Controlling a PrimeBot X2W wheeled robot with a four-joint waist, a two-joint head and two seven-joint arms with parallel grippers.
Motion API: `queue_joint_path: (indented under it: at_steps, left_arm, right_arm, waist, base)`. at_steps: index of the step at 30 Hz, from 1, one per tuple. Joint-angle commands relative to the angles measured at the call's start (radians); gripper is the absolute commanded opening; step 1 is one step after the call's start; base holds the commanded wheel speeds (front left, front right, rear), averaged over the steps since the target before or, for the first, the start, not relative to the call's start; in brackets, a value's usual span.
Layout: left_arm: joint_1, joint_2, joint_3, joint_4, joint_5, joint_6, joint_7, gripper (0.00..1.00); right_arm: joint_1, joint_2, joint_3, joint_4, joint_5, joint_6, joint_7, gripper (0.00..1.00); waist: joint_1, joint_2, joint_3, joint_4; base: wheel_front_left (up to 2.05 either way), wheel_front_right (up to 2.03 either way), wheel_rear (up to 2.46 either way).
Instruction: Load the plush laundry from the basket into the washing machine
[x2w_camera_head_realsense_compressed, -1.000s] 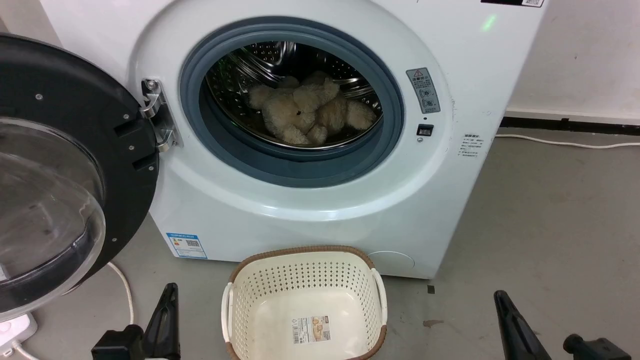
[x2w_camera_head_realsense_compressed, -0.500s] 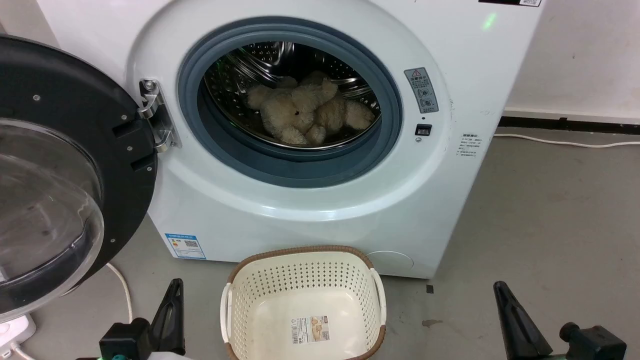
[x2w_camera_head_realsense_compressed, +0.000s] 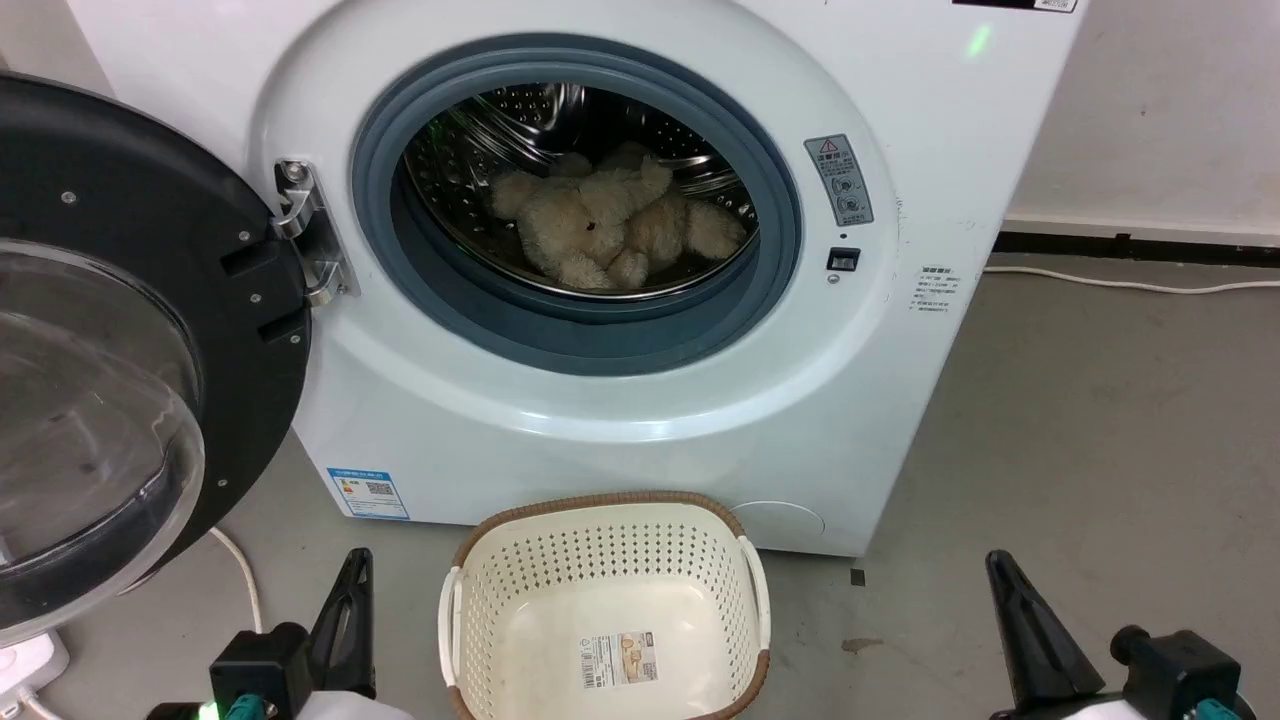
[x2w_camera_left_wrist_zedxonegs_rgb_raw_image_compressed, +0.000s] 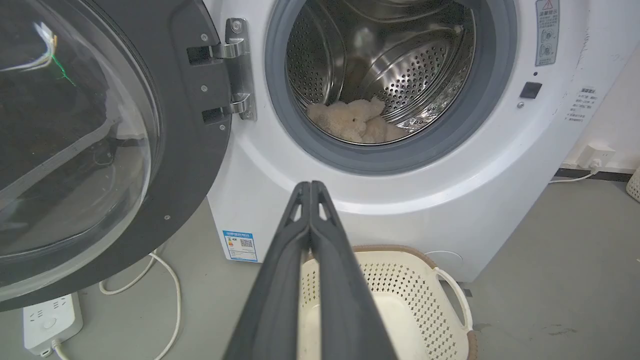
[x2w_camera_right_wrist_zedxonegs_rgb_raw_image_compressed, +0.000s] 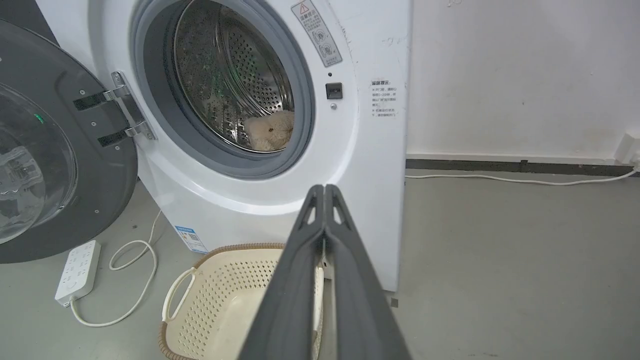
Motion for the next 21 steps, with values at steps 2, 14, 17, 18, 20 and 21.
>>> queue_joint_path:
  at_steps: [2, 14, 17, 18, 20, 21]
  left_arm:
    - [-0.024, -0.009, 0.005, -0.006, 0.021, -0.003, 0.011, 0.0]
    - [-0.04, -0.02, 0.008, -0.008, 0.047, -0.004, 0.035, 0.0]
    - [-0.044, -0.022, 0.008, -0.009, 0.054, -0.004, 0.041, 0.0]
    - [-0.045, -0.023, 0.009, -0.009, 0.056, -0.004, 0.043, 0.0]
    - [-0.048, -0.025, 0.009, -0.009, 0.06, -0.004, 0.047, 0.0]
    - [-0.049, -0.026, 0.009, -0.009, 0.062, -0.004, 0.049, 0.0]
  right_arm:
    - [-0.027, 0.005, -0.005, 0.006, -0.021, 0.0, 0.012, 0.0]
    - [-0.052, 0.006, -0.014, 0.014, -0.06, 0.001, 0.036, 0.0]
    - [-0.058, 0.007, -0.016, 0.015, -0.07, 0.001, 0.042, 0.0]
    - [-0.06, 0.007, -0.016, 0.016, -0.073, 0.001, 0.044, 0.0]
    - [-0.064, 0.007, -0.018, 0.017, -0.08, 0.001, 0.049, 0.0]
    - [-0.066, 0.007, -0.019, 0.018, -0.083, 0.001, 0.051, 0.0]
  waist:
    - [0.0, 0.0, 0.0, -0.001]
    - [0.0, 0.0, 0.0, -0.005]
    - [0.0, 0.0, 0.0, -0.005]
    - [0.0, 0.0, 0.0, -0.006]
    - [0.0, 0.0, 0.0, -0.006]
    - [0.0, 0.0, 0.0, -0.007]
  base:
    - [0.0, 0.0, 0.0]
    - [0.0, 0.0, 0.0]
    - [0.0, 0.0, 0.0]
    - [0.0, 0.0, 0.0]
    - [0.0, 0.0, 0.0]
    - [0.0, 0.0, 0.0]
